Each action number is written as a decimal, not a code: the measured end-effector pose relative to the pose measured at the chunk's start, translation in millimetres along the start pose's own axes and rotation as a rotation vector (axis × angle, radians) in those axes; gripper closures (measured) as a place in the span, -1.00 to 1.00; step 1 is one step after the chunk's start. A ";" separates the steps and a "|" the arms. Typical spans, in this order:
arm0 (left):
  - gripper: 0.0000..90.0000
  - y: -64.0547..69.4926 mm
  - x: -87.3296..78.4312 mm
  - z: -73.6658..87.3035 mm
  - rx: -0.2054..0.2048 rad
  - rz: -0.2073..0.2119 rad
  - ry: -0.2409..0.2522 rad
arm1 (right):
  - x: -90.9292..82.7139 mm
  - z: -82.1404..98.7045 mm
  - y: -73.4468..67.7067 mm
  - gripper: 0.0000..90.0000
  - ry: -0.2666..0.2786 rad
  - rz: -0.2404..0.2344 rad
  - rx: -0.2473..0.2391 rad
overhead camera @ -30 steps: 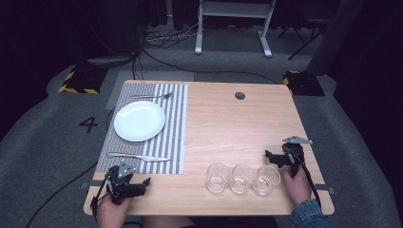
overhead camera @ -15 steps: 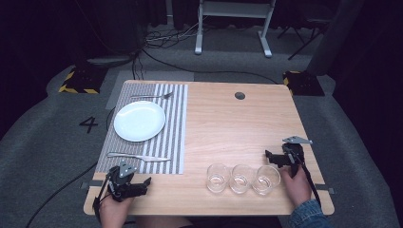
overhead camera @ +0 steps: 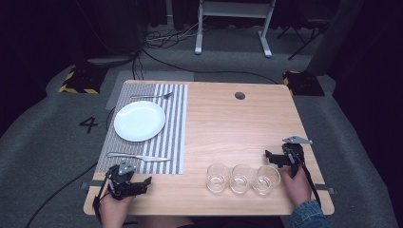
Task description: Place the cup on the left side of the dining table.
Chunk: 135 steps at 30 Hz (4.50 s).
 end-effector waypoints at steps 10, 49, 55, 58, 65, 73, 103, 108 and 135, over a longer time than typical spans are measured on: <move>-0.65 16.5 -22.6 -22.8 -0.092 0.111 0.066 | 0.0 0.0 0.1 -0.81 0.000 0.000 0.000; -0.65 110.0 -28.0 -87.0 0.175 0.176 0.177 | -0.1 0.2 0.0 -0.81 0.000 0.000 -0.001; -0.65 122.7 -25.5 -90.4 0.197 0.201 0.178 | -0.1 0.2 0.0 -0.81 0.000 0.000 -0.001; -0.66 131.0 -25.1 -93.1 0.209 0.227 0.195 | -0.1 0.1 0.0 -0.81 0.000 0.000 0.000; -0.66 149.7 -24.1 -97.4 0.228 0.278 0.210 | -0.1 0.2 0.0 -0.81 0.000 0.000 -0.001; -0.74 165.8 -17.2 -96.3 0.181 0.310 0.250 | -0.1 0.2 -0.1 -0.81 0.000 0.000 0.000; -0.66 218.6 34.9 -72.6 0.306 0.296 0.202 | -0.1 0.2 0.0 -0.81 0.000 0.000 0.000; -0.58 217.1 33.1 -71.4 0.298 0.280 0.222 | -0.1 0.2 0.0 -0.81 0.000 0.000 -0.001; -0.57 203.9 0.8 -80.0 0.288 0.250 0.181 | 0.1 -0.1 -0.1 -0.81 0.002 0.000 0.000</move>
Point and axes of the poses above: each handheld gripper's, and its own axes: x roughly forward along the jaws, z roughly out of its underside, y roughly to its right, the point moved 5 cm from there along x, roughly forward along the jaws, and after that the axes turned 8 degrees about -z, right-handed, at the moved point
